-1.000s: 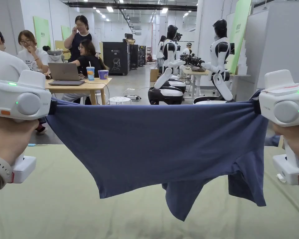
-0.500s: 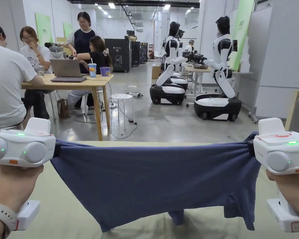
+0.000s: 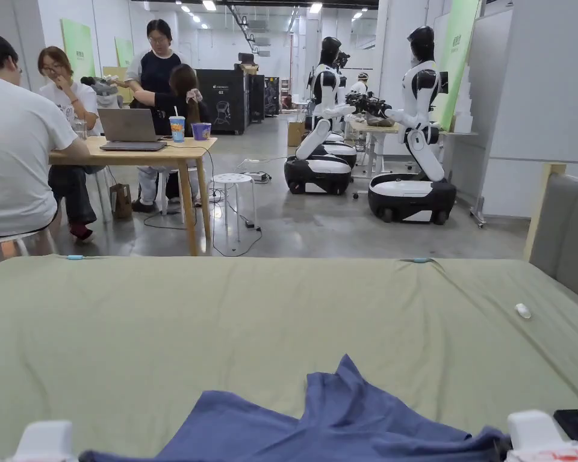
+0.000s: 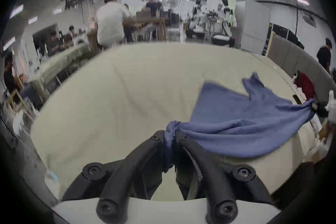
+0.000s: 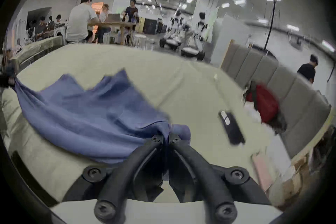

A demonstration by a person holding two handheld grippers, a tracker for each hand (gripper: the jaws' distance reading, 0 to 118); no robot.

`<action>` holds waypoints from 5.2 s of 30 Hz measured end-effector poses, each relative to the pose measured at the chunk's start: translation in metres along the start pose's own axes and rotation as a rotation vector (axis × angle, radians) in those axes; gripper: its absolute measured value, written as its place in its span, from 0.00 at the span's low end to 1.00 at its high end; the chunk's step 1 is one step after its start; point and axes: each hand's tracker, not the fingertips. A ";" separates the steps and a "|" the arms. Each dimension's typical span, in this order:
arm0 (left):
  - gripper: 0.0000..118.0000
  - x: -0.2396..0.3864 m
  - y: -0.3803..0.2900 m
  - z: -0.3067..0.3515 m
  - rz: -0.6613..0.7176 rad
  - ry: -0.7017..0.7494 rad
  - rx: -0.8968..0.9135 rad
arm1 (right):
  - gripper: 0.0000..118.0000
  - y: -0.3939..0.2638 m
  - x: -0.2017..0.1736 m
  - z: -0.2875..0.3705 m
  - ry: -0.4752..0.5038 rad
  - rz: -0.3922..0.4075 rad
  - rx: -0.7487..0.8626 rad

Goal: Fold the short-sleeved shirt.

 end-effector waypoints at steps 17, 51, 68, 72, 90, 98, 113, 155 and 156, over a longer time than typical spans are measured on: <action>0.98 0.080 0.005 0.095 -0.097 -0.072 0.389 | 0.88 0.037 -0.082 0.114 0.141 -0.086 0.335; 0.70 -0.067 0.018 -0.070 0.189 -0.122 -0.344 | 0.00 0.017 -0.187 0.078 0.310 0.016 0.228; 0.35 -0.045 0.011 -0.089 0.033 -0.082 -0.496 | 0.00 0.020 -0.182 0.077 0.303 0.017 0.219; 0.03 -0.042 0.017 -0.079 0.014 -0.089 -0.471 | 0.00 0.023 -0.181 0.078 0.306 0.022 0.223; 0.02 -0.023 0.005 0.008 0.142 -0.092 -0.033 | 0.00 0.103 -0.075 -0.078 0.181 0.017 0.017; 0.01 -0.013 -0.022 0.004 0.146 -0.045 -0.025 | 0.00 0.146 -0.026 -0.209 0.216 -0.038 -0.148; 0.01 -0.014 -0.018 -0.012 0.135 -0.025 -0.076 | 0.03 0.128 -0.062 -0.255 0.330 0.028 -0.293; 0.01 0.062 0.402 0.055 -0.206 0.244 0.628 | 0.03 0.419 0.048 0.067 -0.143 -0.048 0.648; 0.01 0.062 0.400 0.052 -0.212 0.250 0.623 | 0.03 0.416 0.046 0.062 -0.144 -0.045 0.645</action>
